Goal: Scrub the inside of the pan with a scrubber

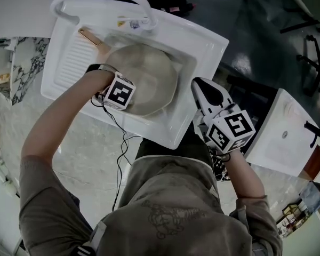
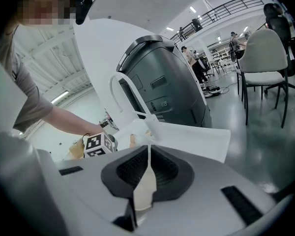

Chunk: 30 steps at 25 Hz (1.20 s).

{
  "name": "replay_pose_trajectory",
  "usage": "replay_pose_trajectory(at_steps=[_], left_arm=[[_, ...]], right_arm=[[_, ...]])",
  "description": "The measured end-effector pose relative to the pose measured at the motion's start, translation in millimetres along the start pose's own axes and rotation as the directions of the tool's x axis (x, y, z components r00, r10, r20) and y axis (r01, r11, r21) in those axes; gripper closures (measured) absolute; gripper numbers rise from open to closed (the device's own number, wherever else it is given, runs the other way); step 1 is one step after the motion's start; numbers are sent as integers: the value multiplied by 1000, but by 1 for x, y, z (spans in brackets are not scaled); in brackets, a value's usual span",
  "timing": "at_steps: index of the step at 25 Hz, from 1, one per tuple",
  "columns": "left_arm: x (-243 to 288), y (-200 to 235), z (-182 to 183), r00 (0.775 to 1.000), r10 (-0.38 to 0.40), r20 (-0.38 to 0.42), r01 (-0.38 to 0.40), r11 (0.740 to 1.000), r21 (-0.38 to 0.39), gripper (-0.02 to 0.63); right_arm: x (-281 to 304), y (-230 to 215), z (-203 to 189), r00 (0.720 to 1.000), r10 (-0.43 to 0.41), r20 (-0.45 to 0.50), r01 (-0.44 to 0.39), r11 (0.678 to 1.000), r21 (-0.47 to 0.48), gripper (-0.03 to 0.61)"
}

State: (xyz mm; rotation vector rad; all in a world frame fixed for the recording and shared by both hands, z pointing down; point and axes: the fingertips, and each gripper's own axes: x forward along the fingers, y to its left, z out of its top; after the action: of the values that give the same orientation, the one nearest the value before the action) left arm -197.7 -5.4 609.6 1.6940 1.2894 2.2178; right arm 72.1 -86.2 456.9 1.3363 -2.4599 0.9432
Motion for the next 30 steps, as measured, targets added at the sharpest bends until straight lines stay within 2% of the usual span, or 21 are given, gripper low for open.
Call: replay_pose_trajectory(at_steps=[2, 4, 9, 12, 15, 18, 20, 22, 26, 30], left_arm=[[-2, 3, 10, 999, 39, -16, -38, 999, 35, 549], [-2, 1, 20, 999, 37, -9, -37, 999, 39, 549], [-6, -4, 55, 997, -11, 79, 11, 1000, 6, 549], [-15, 8, 79, 990, 31, 136, -32, 999, 8, 549], [-26, 19, 109, 968, 78, 237, -84, 996, 19, 549], [-44, 43, 121, 926, 221, 305, -225, 974, -23, 548], [-58, 56, 121, 871, 325, 368, -307, 946, -108, 549], [-77, 64, 120, 789, 417, 451, -349, 909, -230, 549], [-117, 62, 117, 585, 579, 568, -382, 815, -436, 549], [-155, 52, 110, 379, 716, 586, -414, 698, -585, 549]], right_arm=[[0, -2, 1, 1000, 5, -3, -5, 1000, -4, 541], [-1, -3, 3, 1000, 9, -4, -9, 1000, -6, 541], [-2, -6, 5, 1000, 20, -10, -20, 1000, -6, 541], [-2, -5, 4, 999, 34, -20, -34, 999, -7, 541], [-3, -3, 2, 998, 50, -35, -50, 999, -16, 541], [-3, -1, 4, 997, 66, -40, -67, 997, -28, 541], [-4, 0, 7, 996, 74, -39, -76, 996, -38, 541], [-5, 3, 12, 996, 82, -37, -84, 995, -51, 541], [-7, 12, 28, 996, 86, -22, -88, 987, -131, 541], [-10, 28, 49, 995, 103, 6, -100, 978, -185, 541]])
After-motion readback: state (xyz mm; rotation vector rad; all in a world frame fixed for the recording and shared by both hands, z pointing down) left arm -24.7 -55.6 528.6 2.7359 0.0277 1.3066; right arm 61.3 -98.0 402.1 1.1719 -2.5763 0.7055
